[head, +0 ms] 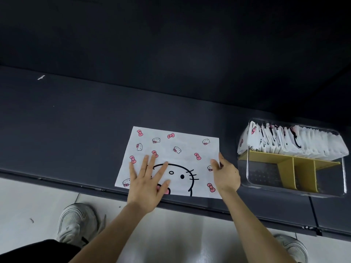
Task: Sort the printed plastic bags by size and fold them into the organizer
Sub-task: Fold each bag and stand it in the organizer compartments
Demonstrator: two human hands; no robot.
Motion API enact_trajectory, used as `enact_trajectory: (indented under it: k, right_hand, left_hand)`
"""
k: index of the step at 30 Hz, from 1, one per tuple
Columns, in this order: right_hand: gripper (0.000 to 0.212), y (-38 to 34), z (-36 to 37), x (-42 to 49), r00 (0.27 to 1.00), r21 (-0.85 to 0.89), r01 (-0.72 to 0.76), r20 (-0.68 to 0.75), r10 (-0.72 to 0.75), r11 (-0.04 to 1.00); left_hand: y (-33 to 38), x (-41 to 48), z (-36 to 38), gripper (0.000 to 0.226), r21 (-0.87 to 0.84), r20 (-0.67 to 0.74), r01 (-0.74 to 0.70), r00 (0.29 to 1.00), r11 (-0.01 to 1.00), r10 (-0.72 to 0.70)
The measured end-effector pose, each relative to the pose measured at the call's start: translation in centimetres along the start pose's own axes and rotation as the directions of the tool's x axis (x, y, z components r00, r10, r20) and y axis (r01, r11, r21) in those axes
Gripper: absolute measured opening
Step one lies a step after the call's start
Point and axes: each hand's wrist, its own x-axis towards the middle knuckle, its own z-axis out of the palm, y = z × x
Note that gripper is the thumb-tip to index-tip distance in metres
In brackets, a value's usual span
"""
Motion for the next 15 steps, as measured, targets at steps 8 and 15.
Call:
enact_trajectory:
  k: [8,15]
  right_hand:
    - [0.045,0.2,5.3,-7.3,0.703,-0.426,0.665,0.080,-0.707,0.613]
    - [0.050,7.4,2.0,-5.9,0.831,-0.495,0.506,0.062,-0.553,0.706]
  left_hand:
    - [0.0,0.0,0.0,0.073,0.001,-0.020,-0.014,1.000,1.000,0.014]
    - [0.0,0.1,-0.1,0.074,0.021,0.024,-0.002,1.000,1.000,0.002]
